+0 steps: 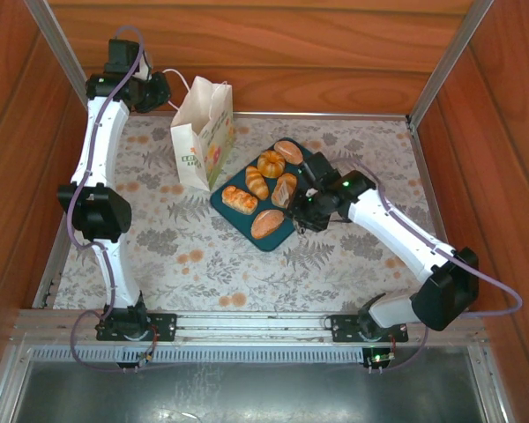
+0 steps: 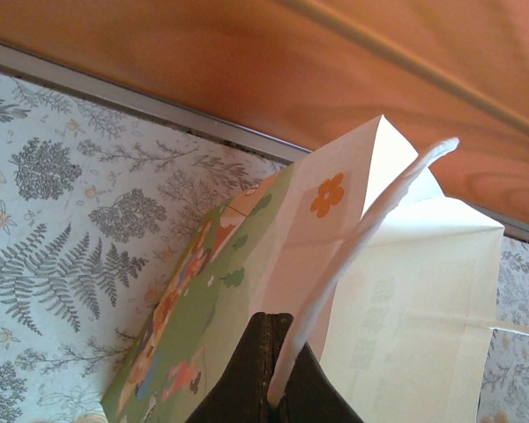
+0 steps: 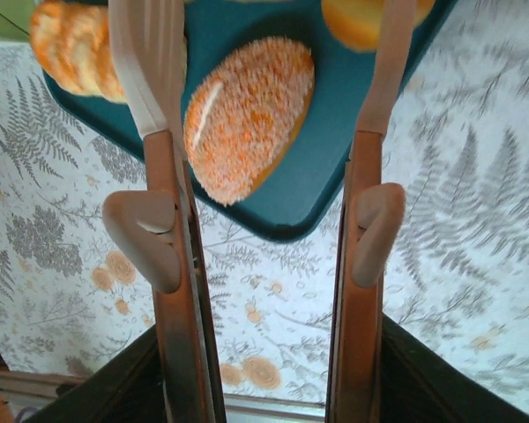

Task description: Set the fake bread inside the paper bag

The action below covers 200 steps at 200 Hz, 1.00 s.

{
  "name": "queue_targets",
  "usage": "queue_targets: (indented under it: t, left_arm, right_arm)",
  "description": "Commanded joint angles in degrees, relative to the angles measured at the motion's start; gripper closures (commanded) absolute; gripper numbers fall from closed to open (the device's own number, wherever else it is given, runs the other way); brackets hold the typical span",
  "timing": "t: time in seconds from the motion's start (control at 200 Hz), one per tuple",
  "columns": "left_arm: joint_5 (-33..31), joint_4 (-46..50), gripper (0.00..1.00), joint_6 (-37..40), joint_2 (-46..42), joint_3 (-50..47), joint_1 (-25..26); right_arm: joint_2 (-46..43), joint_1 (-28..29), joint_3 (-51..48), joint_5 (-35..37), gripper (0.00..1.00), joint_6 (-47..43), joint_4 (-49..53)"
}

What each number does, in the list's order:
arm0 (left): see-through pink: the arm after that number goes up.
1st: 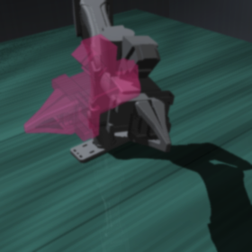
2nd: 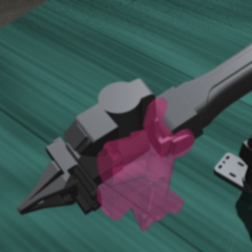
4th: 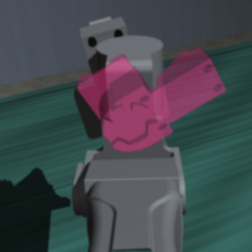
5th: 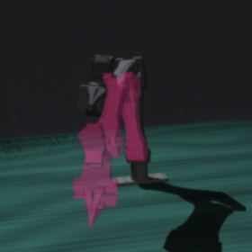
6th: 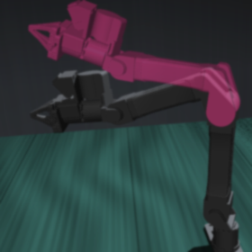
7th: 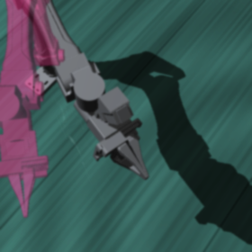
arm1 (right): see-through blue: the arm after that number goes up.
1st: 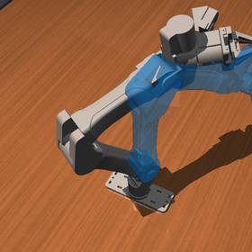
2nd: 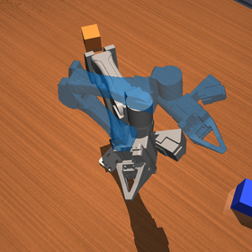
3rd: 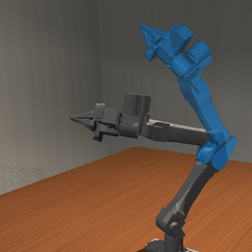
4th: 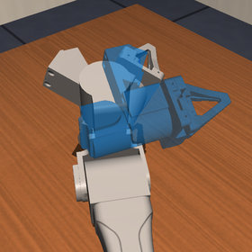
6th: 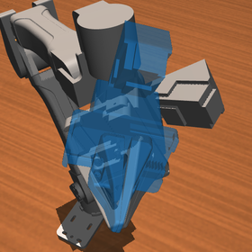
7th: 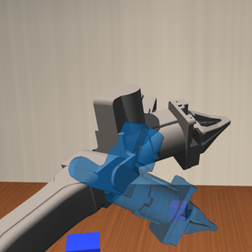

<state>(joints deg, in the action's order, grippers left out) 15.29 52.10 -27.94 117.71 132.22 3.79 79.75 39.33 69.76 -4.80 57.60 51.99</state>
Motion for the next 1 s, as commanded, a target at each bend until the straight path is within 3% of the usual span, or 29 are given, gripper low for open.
queue_targets:
  t: [0.0,0.994]
  left_arm:
    - [0.3,0.5,1.0,-0.4,-1.0,1.1,-0.3]
    - [2.2,0.5,1.0,-0.6,0.1,3.0,-1.0]
  right_arm:
    - [-1.1,2.1,-0.6,-1.2,0.44,10.1,-4.8]
    - [8.8,6.5,1.3,-5.3,0.45,13.6,-7.1]
